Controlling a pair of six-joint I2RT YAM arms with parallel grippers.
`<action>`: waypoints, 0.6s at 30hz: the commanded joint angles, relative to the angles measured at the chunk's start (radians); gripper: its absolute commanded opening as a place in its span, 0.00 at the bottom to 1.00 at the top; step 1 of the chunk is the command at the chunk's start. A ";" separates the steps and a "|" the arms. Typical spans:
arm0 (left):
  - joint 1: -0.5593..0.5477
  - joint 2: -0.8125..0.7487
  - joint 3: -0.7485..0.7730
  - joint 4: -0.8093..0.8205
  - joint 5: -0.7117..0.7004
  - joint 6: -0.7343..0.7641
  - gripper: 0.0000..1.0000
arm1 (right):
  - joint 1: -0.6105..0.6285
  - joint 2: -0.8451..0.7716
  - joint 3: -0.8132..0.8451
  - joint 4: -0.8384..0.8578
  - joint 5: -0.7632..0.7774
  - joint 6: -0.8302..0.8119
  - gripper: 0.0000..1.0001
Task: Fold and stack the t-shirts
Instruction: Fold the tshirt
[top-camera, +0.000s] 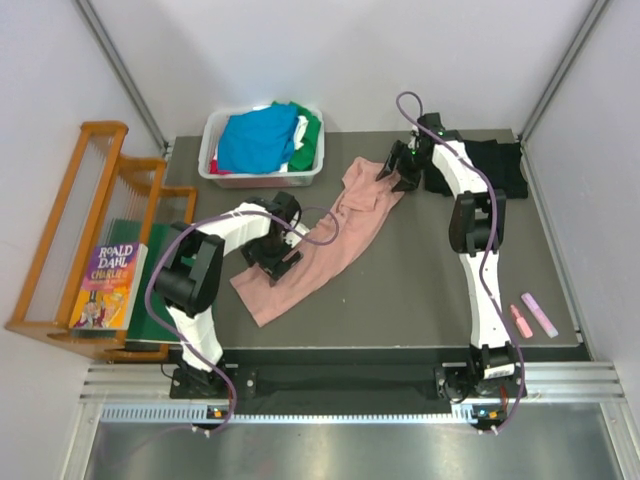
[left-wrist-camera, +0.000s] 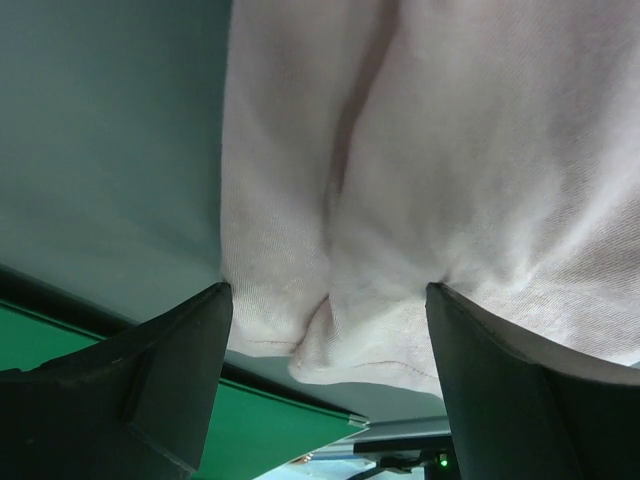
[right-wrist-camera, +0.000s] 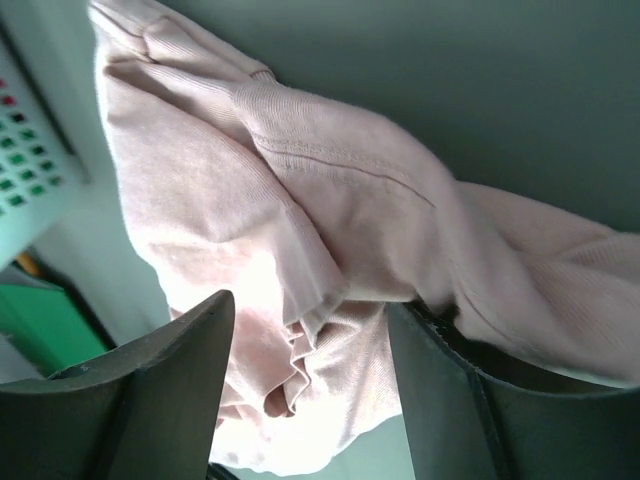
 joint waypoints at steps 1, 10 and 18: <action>-0.016 0.031 0.020 0.056 -0.034 -0.012 0.83 | -0.037 0.035 0.014 0.201 -0.029 0.003 0.64; -0.117 0.034 -0.026 0.047 -0.002 -0.003 0.81 | -0.060 -0.001 0.019 0.275 -0.060 0.016 0.65; -0.267 0.005 -0.052 -0.017 0.153 0.010 0.80 | -0.070 0.018 0.030 0.295 -0.092 0.036 0.65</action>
